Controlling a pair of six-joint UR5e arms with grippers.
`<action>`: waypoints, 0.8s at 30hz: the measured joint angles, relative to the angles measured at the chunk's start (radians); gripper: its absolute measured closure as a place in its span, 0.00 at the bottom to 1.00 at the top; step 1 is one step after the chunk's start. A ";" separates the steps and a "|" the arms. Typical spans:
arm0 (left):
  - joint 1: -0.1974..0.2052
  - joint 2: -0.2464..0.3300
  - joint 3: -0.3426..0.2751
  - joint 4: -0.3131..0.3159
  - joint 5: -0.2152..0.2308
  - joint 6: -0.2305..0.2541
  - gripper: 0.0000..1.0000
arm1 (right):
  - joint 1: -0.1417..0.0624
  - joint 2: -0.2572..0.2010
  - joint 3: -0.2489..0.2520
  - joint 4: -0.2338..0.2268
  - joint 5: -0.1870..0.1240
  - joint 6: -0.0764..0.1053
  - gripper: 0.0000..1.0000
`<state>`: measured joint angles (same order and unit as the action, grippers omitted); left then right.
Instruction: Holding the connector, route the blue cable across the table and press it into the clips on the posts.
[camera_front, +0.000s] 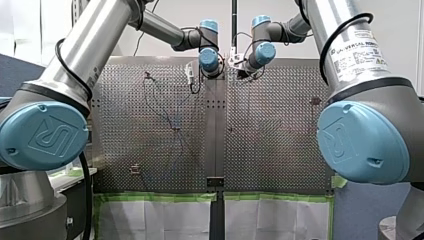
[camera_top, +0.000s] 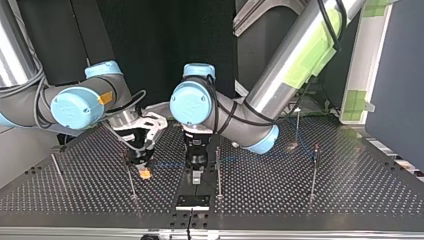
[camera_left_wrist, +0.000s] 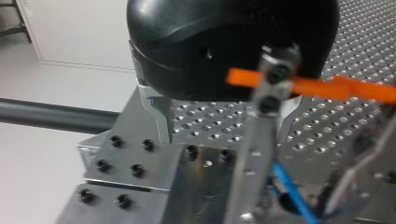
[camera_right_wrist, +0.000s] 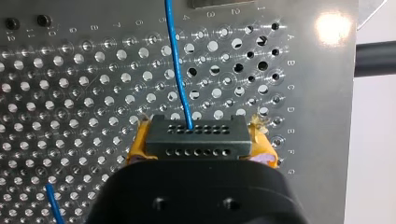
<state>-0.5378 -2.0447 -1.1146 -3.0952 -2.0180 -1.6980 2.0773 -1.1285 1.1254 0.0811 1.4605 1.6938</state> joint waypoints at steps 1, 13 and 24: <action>-0.001 -0.007 0.006 -0.006 0.000 0.001 0.00 | 0.000 0.000 0.000 0.000 0.000 0.000 1.00; 0.000 -0.049 0.034 -0.036 -0.040 -0.014 0.23 | -0.002 0.000 0.000 0.000 -0.001 0.000 1.00; -0.013 -0.049 0.034 -0.034 -0.074 -0.012 1.00 | -0.002 0.000 0.000 0.001 -0.002 0.000 1.00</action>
<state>-0.5512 -2.0942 -1.0805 -3.1295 -2.0916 -1.7104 2.0750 -1.1284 1.1255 0.0821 1.4589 1.6938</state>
